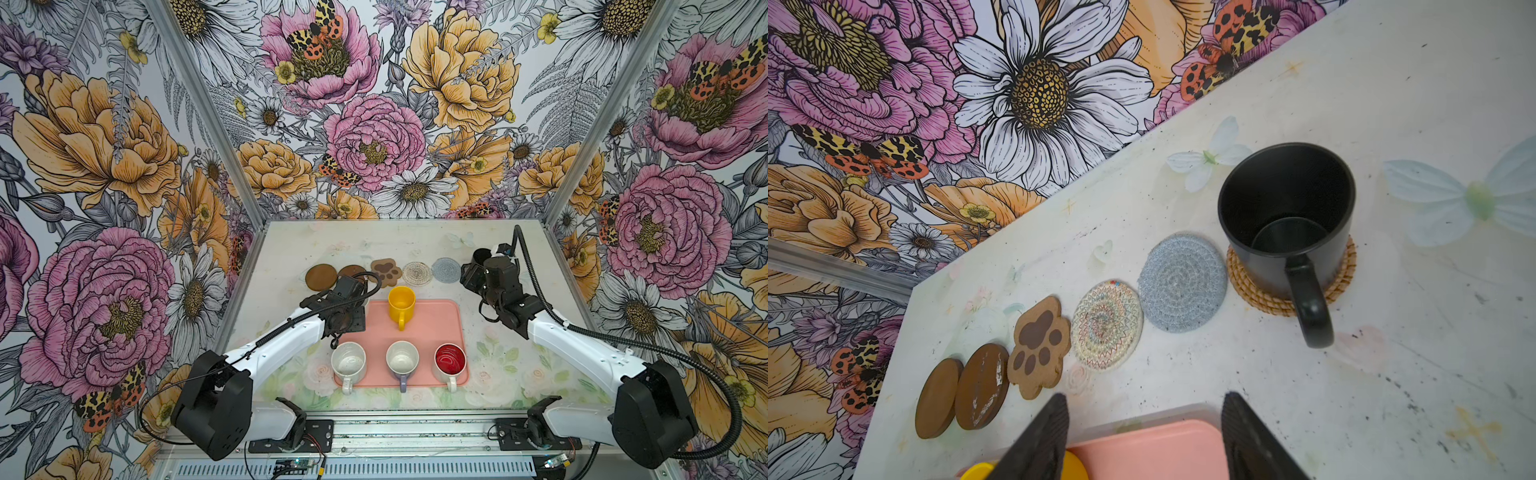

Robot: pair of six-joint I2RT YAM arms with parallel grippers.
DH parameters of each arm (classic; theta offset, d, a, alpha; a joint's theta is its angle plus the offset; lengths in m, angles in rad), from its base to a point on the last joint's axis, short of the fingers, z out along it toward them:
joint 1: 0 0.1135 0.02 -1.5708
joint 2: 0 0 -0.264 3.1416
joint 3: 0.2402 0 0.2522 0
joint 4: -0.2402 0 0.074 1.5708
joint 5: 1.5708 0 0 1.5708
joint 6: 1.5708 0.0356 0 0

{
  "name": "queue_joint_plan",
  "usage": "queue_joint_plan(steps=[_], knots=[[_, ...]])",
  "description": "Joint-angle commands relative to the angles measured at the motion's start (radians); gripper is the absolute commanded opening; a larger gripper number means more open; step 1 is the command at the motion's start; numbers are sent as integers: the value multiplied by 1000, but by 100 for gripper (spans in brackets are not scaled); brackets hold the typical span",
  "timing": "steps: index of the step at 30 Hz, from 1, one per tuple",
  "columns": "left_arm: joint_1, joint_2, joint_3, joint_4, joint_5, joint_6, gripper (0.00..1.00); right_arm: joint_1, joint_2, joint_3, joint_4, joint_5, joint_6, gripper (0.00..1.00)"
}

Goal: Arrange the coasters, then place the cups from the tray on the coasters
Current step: 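Close the left gripper on the white mug rim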

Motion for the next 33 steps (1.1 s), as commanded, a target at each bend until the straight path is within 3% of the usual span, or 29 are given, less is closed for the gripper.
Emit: queue_joint_plan(steps=[1,33], knots=[[-6,16,11,33,-23,-16,62,-10,12,-12,31,-9,6,61],[4,124,32,87,-31,-21,41,-31,29,-31,86,-64,18,58]])
